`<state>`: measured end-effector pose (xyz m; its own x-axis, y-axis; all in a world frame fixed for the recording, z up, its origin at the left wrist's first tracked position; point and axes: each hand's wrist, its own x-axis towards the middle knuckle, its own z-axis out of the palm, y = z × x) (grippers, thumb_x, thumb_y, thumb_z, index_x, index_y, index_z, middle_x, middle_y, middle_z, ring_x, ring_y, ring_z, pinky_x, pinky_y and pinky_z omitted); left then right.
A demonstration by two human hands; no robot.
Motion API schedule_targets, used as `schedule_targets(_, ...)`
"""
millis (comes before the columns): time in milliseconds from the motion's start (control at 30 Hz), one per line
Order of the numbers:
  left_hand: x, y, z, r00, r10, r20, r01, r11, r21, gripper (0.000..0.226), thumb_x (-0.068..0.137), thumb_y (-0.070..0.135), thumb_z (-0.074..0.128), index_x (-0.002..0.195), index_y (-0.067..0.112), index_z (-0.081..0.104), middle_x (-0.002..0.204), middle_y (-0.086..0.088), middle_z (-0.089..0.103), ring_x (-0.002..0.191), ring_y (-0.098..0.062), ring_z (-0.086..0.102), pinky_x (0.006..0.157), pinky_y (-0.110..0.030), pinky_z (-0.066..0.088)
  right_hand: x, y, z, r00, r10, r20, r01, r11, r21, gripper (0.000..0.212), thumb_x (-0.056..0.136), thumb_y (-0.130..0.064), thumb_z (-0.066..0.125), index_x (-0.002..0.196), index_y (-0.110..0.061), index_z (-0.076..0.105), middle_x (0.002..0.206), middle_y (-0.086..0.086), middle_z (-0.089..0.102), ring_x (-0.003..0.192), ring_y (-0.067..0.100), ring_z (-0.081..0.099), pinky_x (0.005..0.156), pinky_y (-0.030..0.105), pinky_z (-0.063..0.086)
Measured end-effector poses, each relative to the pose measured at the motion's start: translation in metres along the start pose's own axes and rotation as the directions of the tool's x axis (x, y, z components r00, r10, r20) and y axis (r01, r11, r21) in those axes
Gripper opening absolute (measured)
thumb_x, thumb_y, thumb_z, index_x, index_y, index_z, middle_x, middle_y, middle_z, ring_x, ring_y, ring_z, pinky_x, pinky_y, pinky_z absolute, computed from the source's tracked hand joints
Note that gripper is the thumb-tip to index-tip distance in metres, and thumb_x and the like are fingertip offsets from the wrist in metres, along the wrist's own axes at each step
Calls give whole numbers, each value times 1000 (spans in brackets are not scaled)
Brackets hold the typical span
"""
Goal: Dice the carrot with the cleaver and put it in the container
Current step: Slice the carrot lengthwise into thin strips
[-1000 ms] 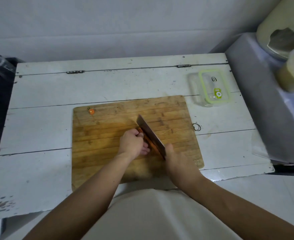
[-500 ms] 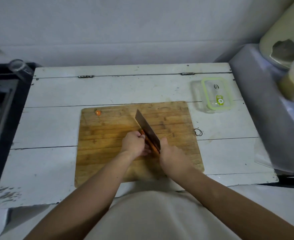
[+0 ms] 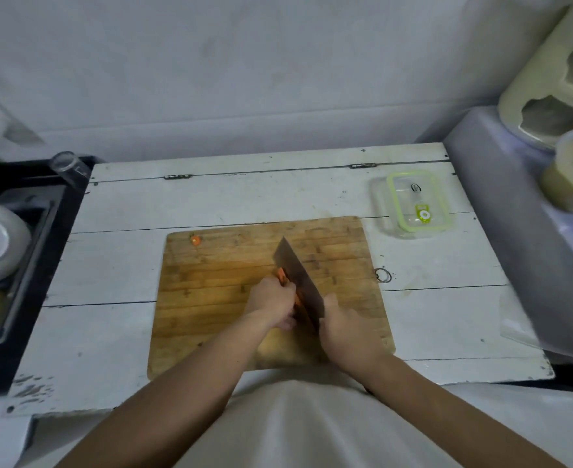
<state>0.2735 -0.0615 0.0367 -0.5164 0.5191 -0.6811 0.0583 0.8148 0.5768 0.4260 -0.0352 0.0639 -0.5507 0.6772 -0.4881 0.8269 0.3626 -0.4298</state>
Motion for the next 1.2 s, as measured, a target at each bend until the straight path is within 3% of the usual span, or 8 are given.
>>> schedule_targets(300,6,-2,0,999,-9,41,8,1000,24,32,109,29,42,92,11,62,77,-12,74,59,-22,74,63,-40,65,-24,-8,1,999,-6,50,19,964,-265,45,98,-6,43,140,-13,27,113,13,66,102,33,67,79,41,50)
schedule_targets(400,10,-2,-4,999,40,15,-41,994,97,34,108,26,44,85,11,64,76,-6,70,59,-22,69,52,-30,57,2,-29,0,999,-18,31,24,980,-196,38,99,-10,41,135,-14,30,109,13,66,99,34,66,80,43,53)
schedule_targets(533,15,-4,-8,999,46,16,-48,980,193,27,104,27,49,86,13,65,90,-5,68,73,-18,60,69,-32,50,35,-50,-6,999,-39,8,39,996,-74,12,104,-19,35,115,-17,34,102,14,65,95,37,65,70,42,42)
schedule_targets(667,14,-4,-10,998,2,57,-5,999,42,29,107,23,46,91,9,66,75,-8,73,60,-24,71,53,-30,59,8,-40,-2,999,-10,50,22,972,-234,36,99,-9,42,132,-14,29,109,13,66,101,35,66,77,43,48)
schedule_targets(767,11,-5,-8,996,-28,83,33,998,-61,33,109,23,43,86,9,64,67,-12,73,56,-26,73,58,-40,64,-10,-32,4,998,15,59,5,946,-324,49,101,-7,38,146,-11,21,114,14,66,103,35,66,84,44,51)
schedule_targets(900,16,-6,-12,999,15,30,-14,1000,-28,32,103,20,52,79,7,68,60,-5,67,40,-9,63,42,-26,54,18,-44,3,1000,-24,10,25,982,-187,37,102,-13,36,138,-14,29,109,15,67,100,38,66,81,46,50)
schedule_targets(1033,16,-11,-12,995,-58,84,71,983,-167,24,102,25,59,90,7,69,67,-12,74,58,-26,74,60,-40,64,34,-24,-3,999,37,-14,-37,998,46,21,102,-22,42,122,-16,38,106,15,66,98,38,65,79,42,50)
schedule_targets(1200,16,-14,-10,993,-93,71,107,968,-226,24,101,29,60,94,6,66,68,-15,73,61,-29,75,56,-35,61,25,6,-18,1000,-8,11,5,971,237,30,100,-18,51,130,-18,50,108,5,69,97,26,68,77,35,50)
